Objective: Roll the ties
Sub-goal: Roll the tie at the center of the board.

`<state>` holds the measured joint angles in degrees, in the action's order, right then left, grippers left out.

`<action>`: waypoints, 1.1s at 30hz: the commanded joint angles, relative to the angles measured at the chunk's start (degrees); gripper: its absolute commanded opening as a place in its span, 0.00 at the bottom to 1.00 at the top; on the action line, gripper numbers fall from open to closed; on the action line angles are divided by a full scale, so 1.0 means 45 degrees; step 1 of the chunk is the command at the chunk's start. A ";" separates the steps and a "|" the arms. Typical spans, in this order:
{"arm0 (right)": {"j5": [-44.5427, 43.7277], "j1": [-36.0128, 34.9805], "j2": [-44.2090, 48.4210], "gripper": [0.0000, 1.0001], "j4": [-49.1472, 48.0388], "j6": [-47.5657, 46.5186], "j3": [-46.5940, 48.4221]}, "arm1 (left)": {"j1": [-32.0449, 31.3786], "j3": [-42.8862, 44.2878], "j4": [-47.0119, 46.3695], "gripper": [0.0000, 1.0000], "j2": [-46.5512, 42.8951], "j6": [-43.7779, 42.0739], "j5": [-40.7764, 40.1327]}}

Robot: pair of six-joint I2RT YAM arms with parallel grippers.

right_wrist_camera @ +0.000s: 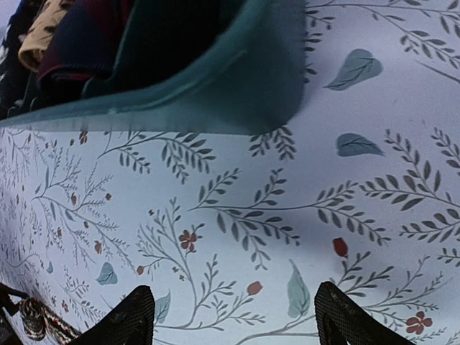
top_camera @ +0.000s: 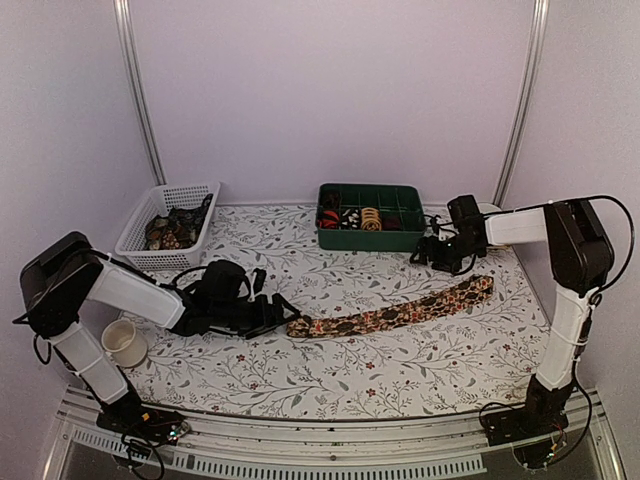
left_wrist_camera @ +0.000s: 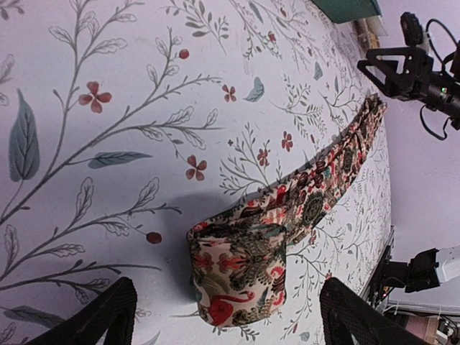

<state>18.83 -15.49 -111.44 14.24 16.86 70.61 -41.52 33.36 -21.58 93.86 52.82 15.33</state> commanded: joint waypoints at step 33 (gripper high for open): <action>-0.3992 -0.0547 0.7109 0.88 -0.0368 0.5204 -0.5029 | -0.0142 0.0294 -0.0714 0.87 0.0660 -0.0235 0.0549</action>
<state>1.93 -14.35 -81.76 13.54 44.03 41.47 -41.52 33.54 -23.40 95.29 51.99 16.29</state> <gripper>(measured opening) 0.891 0.877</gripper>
